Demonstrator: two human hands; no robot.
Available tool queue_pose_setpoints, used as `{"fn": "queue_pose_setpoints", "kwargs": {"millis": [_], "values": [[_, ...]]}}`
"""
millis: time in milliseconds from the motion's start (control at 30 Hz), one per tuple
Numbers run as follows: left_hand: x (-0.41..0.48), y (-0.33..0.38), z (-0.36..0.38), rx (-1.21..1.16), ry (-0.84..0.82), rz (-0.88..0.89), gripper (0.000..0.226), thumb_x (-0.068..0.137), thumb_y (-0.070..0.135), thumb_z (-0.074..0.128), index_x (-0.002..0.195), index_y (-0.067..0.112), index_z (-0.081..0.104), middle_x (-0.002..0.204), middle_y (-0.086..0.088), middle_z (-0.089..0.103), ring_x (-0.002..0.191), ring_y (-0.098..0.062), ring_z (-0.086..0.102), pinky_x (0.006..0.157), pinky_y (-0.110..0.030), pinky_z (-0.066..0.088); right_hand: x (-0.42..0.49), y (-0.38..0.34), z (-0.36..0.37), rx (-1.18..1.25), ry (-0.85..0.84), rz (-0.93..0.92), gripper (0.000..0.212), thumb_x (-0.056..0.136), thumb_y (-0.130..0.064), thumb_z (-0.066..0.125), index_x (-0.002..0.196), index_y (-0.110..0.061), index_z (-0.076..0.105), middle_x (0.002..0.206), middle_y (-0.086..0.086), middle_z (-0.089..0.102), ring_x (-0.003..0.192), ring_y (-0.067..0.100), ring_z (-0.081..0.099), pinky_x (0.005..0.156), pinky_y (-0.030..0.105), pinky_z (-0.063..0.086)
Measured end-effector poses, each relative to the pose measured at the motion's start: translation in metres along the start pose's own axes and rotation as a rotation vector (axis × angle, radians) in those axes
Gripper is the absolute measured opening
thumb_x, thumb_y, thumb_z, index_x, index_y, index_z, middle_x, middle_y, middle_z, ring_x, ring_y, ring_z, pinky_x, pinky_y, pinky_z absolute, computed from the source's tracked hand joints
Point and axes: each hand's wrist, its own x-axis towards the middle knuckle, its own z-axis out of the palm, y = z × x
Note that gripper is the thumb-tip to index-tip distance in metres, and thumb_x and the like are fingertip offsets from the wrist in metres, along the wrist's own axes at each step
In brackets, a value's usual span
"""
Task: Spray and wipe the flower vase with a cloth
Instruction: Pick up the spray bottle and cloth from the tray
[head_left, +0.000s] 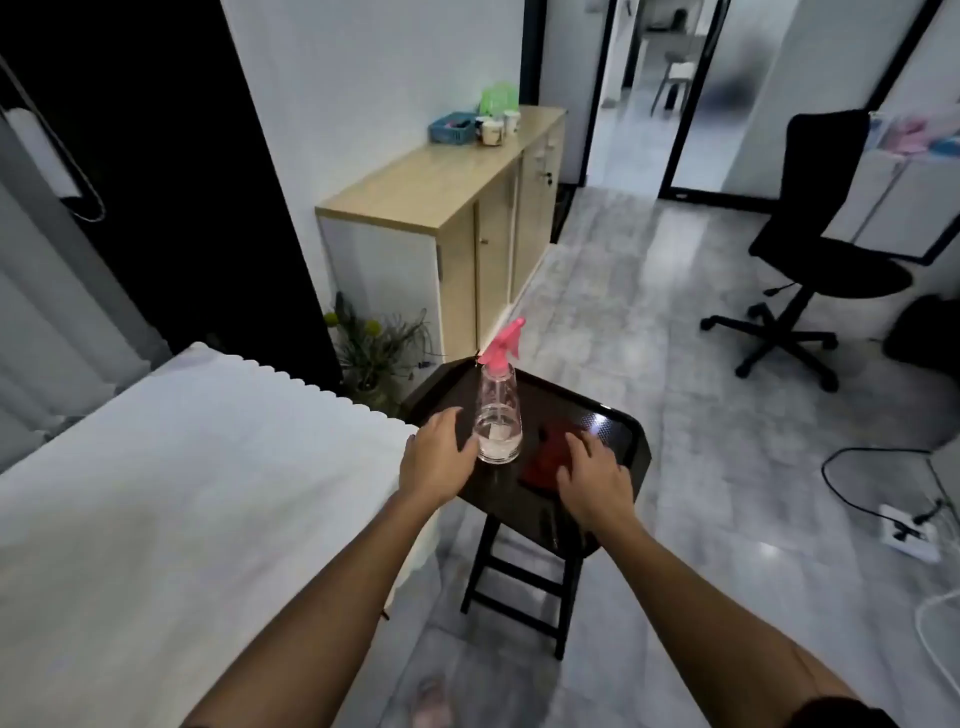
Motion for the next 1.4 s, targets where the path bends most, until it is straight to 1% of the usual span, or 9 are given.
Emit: {"fn": "queue_pose_setpoints", "kwargs": {"millis": [300, 467, 600, 700, 767, 933, 1133, 1267, 1400], "values": [[0.094, 0.005, 0.029, -0.347, -0.025, -0.017, 0.088, 0.077, 0.049, 0.071, 0.148, 0.02, 0.027, 0.15, -0.004, 0.039, 0.137, -0.022, 0.04, 0.109, -0.046, 0.038, 0.066, 0.006, 0.041, 0.308, -0.163, 0.4, 0.057, 0.092, -0.034, 0.044, 0.144, -0.017, 0.029, 0.144, 0.015, 0.038, 0.129, 0.036, 0.039, 0.103, 0.048, 0.038], [0.139, 0.012, 0.042, -0.605, -0.028, 0.048, 0.074, 0.079, 0.045, 0.067, 0.144, 0.025, 0.038, 0.144, 0.002, 0.048, 0.132, -0.014, 0.046, 0.108, -0.045, 0.041, 0.096, -0.002, 0.062, 0.279, -0.159, 0.45, 0.058, 0.094, -0.035, 0.046, 0.146, -0.02, 0.026, 0.148, 0.015, 0.029, 0.131, 0.035, 0.035, 0.101, 0.047, 0.037], [0.155, 0.011, 0.052, -0.629, -0.086, 0.223, 0.052, 0.088, 0.038, 0.062, 0.133, 0.054, 0.042, 0.153, 0.006, 0.037, 0.129, 0.009, 0.039, 0.108, -0.032, 0.039, 0.112, -0.009, 0.082, 0.167, -0.148, 0.482, 0.07, 0.089, -0.048, 0.053, 0.147, -0.024, 0.021, 0.154, 0.015, 0.019, 0.135, 0.037, 0.029, 0.103, 0.05, 0.036], [0.163, 0.015, 0.056, -0.58, -0.046, 0.306, 0.049, 0.087, 0.039, 0.059, 0.133, 0.048, 0.043, 0.14, 0.01, 0.048, 0.109, 0.019, 0.049, 0.095, -0.023, 0.049, 0.116, -0.009, 0.093, 0.07, -0.144, 0.479, 0.076, 0.087, -0.052, 0.055, 0.149, -0.028, 0.018, 0.154, 0.017, 0.015, 0.133, 0.039, 0.028, 0.103, 0.05, 0.034], [0.166, 0.016, 0.061, -0.557, 0.045, 0.341, 0.048, 0.089, 0.034, 0.056, 0.135, 0.04, 0.041, 0.118, 0.003, 0.062, 0.095, 0.006, 0.06, 0.086, -0.023, 0.053, 0.119, -0.007, 0.096, 0.078, -0.141, 0.47, 0.071, 0.089, -0.046, 0.055, 0.148, -0.033, 0.018, 0.154, 0.019, 0.014, 0.132, 0.04, 0.027, 0.102, 0.051, 0.037], [0.168, 0.02, 0.066, -0.577, 0.073, 0.323, 0.045, 0.093, 0.033, 0.053, 0.134, 0.049, 0.041, 0.09, -0.008, 0.07, 0.076, -0.031, 0.065, 0.075, -0.041, 0.058, 0.128, -0.002, 0.09, 0.302, -0.15, 0.512, 0.065, 0.09, -0.014, 0.054, 0.145, -0.036, 0.027, 0.149, 0.016, 0.012, 0.126, 0.04, 0.029, 0.099, 0.051, 0.042], [0.152, 0.023, 0.048, -0.636, 0.108, 0.221, 0.042, 0.089, 0.048, 0.051, 0.128, 0.06, 0.041, 0.097, 0.034, 0.062, 0.087, -0.01, 0.064, 0.088, -0.034, 0.056, 0.13, 0.008, 0.062, 0.576, -0.122, 0.583, 0.057, 0.091, -0.013, 0.047, 0.143, -0.032, 0.035, 0.138, 0.015, 0.038, 0.112, 0.036, 0.051, 0.099, 0.042, 0.042], [0.142, 0.031, 0.021, -0.712, 0.181, 0.212, 0.043, 0.093, 0.038, 0.056, 0.131, 0.053, 0.045, 0.098, 0.041, 0.06, 0.092, 0.009, 0.059, 0.088, -0.019, 0.048, 0.126, -0.006, 0.035, 0.913, -0.082, 0.575, 0.048, 0.09, -0.013, 0.043, 0.135, -0.028, 0.047, 0.126, 0.009, 0.06, 0.1, 0.026, 0.059, 0.089, 0.032, 0.046], [0.116, 0.032, -0.028, -0.77, 0.323, 0.194, 0.045, 0.095, 0.021, 0.056, 0.134, 0.038, 0.042, 0.096, 0.048, 0.059, 0.084, 0.015, 0.058, 0.077, -0.006, 0.045, 0.117, -0.039, 0.001, 1.249, -0.092, 0.504, 0.046, 0.083, -0.006, 0.039, 0.114, -0.032, 0.061, 0.099, 0.01, 0.069, 0.081, 0.035, 0.065, 0.081, 0.048, 0.057]]}}
